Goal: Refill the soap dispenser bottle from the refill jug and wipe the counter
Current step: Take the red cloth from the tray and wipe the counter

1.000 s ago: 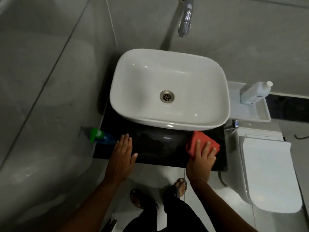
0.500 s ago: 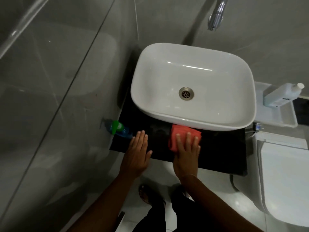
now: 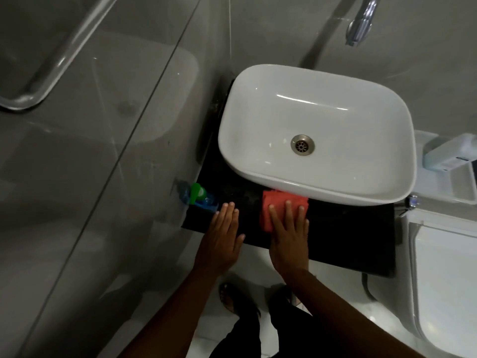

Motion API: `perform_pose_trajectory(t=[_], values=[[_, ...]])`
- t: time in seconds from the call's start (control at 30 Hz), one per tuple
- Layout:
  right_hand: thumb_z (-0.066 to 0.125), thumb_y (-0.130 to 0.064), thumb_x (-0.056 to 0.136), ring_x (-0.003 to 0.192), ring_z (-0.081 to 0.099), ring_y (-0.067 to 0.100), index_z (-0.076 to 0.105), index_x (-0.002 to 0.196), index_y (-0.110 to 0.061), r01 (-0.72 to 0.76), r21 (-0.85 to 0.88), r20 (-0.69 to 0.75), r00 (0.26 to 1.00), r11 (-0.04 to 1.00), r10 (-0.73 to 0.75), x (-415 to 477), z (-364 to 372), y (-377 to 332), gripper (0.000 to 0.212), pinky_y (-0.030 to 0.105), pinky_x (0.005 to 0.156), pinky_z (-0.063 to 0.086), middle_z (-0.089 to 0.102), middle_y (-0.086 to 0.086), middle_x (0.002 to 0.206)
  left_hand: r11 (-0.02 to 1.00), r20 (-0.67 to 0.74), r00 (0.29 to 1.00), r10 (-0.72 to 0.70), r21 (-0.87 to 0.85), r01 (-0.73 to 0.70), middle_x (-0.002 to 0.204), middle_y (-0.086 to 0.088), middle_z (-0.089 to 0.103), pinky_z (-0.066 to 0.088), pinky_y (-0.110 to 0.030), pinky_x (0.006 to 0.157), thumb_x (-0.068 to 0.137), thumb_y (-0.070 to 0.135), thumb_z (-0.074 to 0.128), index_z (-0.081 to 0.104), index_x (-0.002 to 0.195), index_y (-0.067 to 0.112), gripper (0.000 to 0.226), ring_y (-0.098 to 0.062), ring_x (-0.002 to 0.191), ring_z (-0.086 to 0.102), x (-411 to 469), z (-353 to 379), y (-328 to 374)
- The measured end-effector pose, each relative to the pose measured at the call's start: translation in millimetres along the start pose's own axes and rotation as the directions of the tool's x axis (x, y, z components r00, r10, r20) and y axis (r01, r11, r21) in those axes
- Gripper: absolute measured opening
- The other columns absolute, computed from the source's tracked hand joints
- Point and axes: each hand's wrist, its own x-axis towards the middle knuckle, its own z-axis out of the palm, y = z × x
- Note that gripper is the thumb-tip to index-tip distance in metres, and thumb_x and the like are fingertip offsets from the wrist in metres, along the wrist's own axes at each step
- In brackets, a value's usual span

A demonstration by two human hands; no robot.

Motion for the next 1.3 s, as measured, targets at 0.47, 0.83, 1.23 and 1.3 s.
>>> perform_pose_trajectory(t=[0.47, 0.83, 1.23, 1.3], values=[[0.067, -0.009, 0.077, 0.15, 0.0, 0.044, 0.023, 0.155, -0.03, 0.144, -0.036, -0.001, 0.99, 0.989, -0.144, -35, -8, 24, 0.092, 0.058, 0.12, 0.016, 0.011, 0.01, 0.165, 0.998, 0.085, 0.996, -0.031, 0.053, 0.026, 0.163, -0.021, 0.025, 0.022, -0.05, 0.124, 0.101, 0.038, 0.03, 0.03, 0.153, -0.002, 0.066, -0.035, 0.153, 0.019, 28, -6, 27], [0.056, -0.001, 0.086, 0.148, 0.01, 0.048, 0.032, 0.152, -0.016, -0.174, -0.041, -0.118, 0.979, 0.984, 0.169, -14, -52, 97, 0.072, 0.063, 0.118, 0.014, 0.022, 0.015, 0.161, 0.994, 0.106, 0.994, 0.022, 0.107, -0.034, 0.163, -0.022, 0.025, 0.021, -0.048, 0.124, 0.099, 0.039, 0.026, 0.03, 0.152, -0.003, 0.068, -0.035, 0.153, 0.022, 46, -1, 55], [0.054, 0.013, 0.083, 0.147, 0.015, 0.048, 0.036, 0.149, -0.01, -0.305, -0.032, -0.134, 0.945, 0.952, 0.298, -53, -83, 174, 0.072, 0.063, 0.116, 0.027, 0.027, 0.017, 0.158, 0.985, 0.148, 0.982, 0.118, 0.111, -0.135, 0.164, -0.021, 0.023, 0.022, -0.049, 0.124, 0.099, 0.041, 0.026, 0.03, 0.153, -0.002, 0.069, -0.034, 0.153, 0.02, 67, 22, 121], [0.048, 0.008, 0.088, 0.148, 0.013, 0.046, 0.033, 0.151, -0.014, -0.265, -0.021, -0.092, 0.961, 0.964, 0.262, -45, -82, 165, 0.068, 0.06, 0.118, 0.026, 0.026, 0.014, 0.16, 0.979, 0.167, 0.973, 0.157, 0.107, -0.176, 0.164, -0.021, 0.022, 0.02, -0.048, 0.125, 0.1, 0.041, 0.026, 0.028, 0.154, -0.002, 0.068, -0.033, 0.154, 0.019, 71, 26, 135]])
